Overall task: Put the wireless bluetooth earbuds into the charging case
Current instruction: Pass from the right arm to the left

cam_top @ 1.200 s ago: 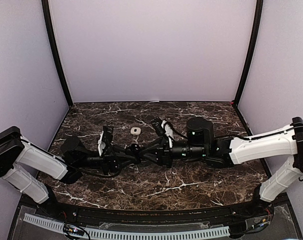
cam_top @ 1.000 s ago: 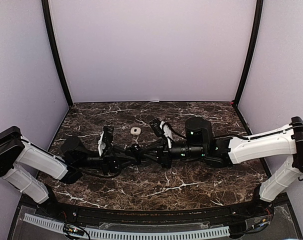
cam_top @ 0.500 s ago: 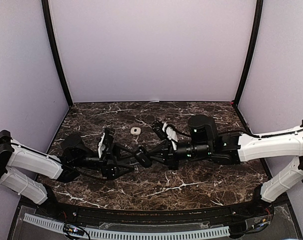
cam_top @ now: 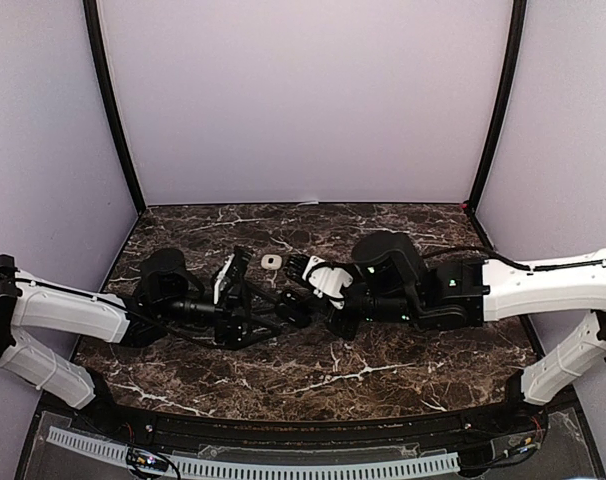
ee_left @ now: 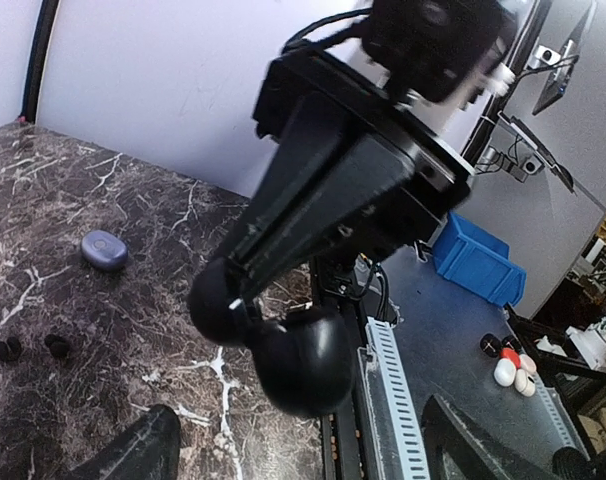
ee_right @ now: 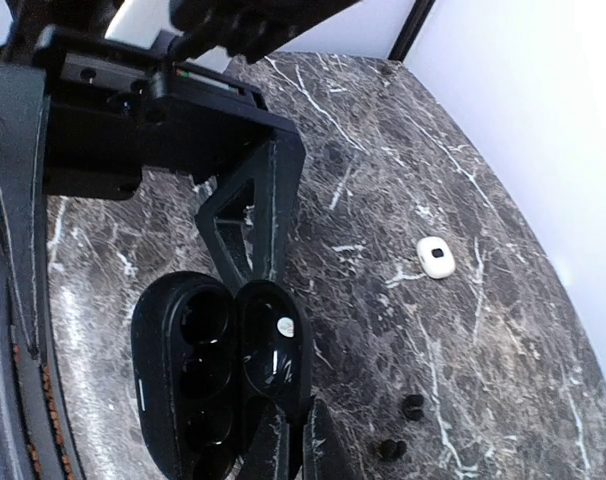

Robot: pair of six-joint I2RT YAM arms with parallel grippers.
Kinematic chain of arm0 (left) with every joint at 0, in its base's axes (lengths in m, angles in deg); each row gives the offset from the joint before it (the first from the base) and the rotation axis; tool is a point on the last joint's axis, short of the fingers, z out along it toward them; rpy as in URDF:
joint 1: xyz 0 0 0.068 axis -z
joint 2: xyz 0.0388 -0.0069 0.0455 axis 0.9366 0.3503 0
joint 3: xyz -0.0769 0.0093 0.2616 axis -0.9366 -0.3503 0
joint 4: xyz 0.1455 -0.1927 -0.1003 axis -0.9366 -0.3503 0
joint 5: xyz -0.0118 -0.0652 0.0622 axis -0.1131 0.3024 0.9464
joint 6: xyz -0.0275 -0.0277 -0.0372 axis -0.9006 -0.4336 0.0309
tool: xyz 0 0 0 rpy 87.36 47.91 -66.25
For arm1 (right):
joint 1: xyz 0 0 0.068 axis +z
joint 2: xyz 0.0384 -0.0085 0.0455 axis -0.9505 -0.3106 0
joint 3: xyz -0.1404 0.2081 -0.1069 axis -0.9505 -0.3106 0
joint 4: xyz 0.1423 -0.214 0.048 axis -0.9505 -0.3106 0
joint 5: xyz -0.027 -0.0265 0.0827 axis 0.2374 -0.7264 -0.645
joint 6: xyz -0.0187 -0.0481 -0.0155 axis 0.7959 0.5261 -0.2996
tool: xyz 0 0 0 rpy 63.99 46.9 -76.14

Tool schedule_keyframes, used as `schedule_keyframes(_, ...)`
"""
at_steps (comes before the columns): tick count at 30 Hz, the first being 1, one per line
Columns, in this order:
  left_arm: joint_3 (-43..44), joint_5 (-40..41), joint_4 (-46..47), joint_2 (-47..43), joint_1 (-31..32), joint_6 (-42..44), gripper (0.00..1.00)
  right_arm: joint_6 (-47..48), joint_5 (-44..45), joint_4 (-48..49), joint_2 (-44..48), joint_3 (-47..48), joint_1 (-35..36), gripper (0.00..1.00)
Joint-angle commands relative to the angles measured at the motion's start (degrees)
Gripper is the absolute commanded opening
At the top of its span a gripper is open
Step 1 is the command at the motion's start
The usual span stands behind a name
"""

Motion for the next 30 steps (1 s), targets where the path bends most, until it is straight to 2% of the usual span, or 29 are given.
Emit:
schedule_keyframes(1, 2.6, 1.6, -5.4, 0.3, -0.4, -5.4, 0.86, 8.7, 19.4, -1.0, -1.8, 1.0, 4.5, 0.00)
schedule_keyframes(4, 2.7, 0.5, -6.4, -0.5, -0.4, -8.4, 0.86, 11.5, 22.9, 0.6, -2.4, 0.6, 5.5, 0.00)
schedule_keyframes(10, 3.5, 1.2, -14.2, -2.2, -0.4, -8.8, 0.83, 13.4, 24.4, 1.5, -3.8, 1.0, 6.3, 0.00)
schedule_keyframes(24, 1.3, 3.4, -1.0, 1.2, -0.2, -12.0, 0.66, 15.4, 23.6, 3.3, -5.0, 1.7, 7.5, 0.00)
schedule_keyframes(30, 1.8, 4.2, 0.6, 3.8, 0.8, -11.1, 0.57, 15.6, 23.8, 4.1, -5.7, 2.1, 7.5, 0.00)
